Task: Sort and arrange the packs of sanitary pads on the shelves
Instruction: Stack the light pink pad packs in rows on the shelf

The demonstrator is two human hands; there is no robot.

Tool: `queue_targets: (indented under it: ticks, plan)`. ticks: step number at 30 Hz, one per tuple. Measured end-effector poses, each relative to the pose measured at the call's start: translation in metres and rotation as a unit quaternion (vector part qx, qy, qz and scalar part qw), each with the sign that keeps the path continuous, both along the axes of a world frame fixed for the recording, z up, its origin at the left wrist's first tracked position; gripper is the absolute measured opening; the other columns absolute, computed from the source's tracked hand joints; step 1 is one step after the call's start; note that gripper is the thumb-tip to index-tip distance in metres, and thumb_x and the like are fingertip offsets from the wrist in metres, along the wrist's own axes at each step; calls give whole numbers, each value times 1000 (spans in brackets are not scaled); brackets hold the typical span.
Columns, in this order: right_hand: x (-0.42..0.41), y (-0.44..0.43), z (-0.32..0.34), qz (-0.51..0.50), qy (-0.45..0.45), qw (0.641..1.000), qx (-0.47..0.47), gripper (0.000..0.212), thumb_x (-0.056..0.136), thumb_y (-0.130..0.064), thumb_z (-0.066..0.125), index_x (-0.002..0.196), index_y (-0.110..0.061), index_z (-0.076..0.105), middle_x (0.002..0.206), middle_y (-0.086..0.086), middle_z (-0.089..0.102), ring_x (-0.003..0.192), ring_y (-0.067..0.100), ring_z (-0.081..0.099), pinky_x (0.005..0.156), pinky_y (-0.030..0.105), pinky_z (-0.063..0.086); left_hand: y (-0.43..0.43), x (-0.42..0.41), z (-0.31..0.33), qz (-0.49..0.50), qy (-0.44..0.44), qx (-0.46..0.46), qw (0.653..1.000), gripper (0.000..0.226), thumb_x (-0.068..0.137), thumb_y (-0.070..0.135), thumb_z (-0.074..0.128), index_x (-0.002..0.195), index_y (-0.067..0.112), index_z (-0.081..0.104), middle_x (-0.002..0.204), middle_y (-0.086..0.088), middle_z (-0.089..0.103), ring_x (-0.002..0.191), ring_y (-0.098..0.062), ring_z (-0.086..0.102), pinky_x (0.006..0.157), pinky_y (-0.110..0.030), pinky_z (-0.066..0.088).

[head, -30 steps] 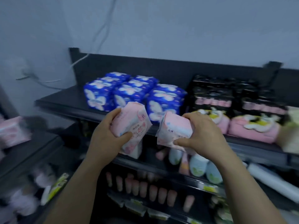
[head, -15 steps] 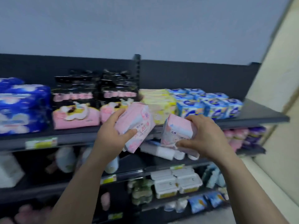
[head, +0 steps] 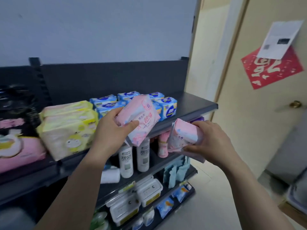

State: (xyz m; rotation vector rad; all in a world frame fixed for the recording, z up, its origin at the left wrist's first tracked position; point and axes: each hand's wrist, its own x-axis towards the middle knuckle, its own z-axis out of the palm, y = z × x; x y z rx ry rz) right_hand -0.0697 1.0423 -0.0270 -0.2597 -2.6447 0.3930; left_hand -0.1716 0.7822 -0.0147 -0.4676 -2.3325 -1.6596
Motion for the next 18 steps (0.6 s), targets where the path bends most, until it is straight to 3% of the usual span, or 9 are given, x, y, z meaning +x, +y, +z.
queue_targets:
  ticks: [2, 9, 14, 16, 18]
  plan:
    - [-14, 22, 2, -13, 9, 1000, -2, 68, 54, -49, 83, 115, -30, 59, 103, -6, 56, 97, 17, 46, 76, 31, 38, 27, -18, 5, -16, 5, -1, 1000, 55, 75, 31, 81, 125, 27, 60, 112, 14, 67, 99, -5, 64, 84, -27, 51]
    - [-80, 96, 23, -46, 18, 999, -3, 66, 56, -48, 83, 115, -30, 58, 102, -6, 56, 96, 18, 47, 76, 33, 40, 114, -96, 32, -63, 26, 17, 998, 45, 80, 25, 78, 120, 32, 59, 107, 16, 67, 96, -6, 64, 84, -31, 52]
    - [-127, 143, 32, -60, 26, 998, 2, 68, 57, -48, 83, 117, -30, 57, 106, -7, 56, 98, 18, 47, 77, 33, 41, 167, -150, 49, -71, 31, 7, 997, 43, 82, 24, 75, 120, 33, 56, 103, 18, 63, 87, -7, 61, 70, -28, 47]
    - [-144, 158, 33, -60, 30, 998, -3, 66, 58, -47, 83, 117, -30, 57, 106, -7, 56, 96, 17, 46, 76, 34, 41, 184, -169, 54, -77, 38, -7, 996, 43, 83, 23, 75, 121, 30, 56, 105, 18, 62, 94, -4, 60, 74, -24, 47]
    - [-160, 171, 33, -57, 28, 998, -5, 67, 59, -47, 82, 118, -30, 56, 105, -7, 56, 95, 18, 46, 75, 34, 40, 198, -186, 57, -77, 38, -22, 996, 42, 83, 21, 74, 121, 28, 57, 105, 17, 62, 98, -7, 61, 81, -29, 50]
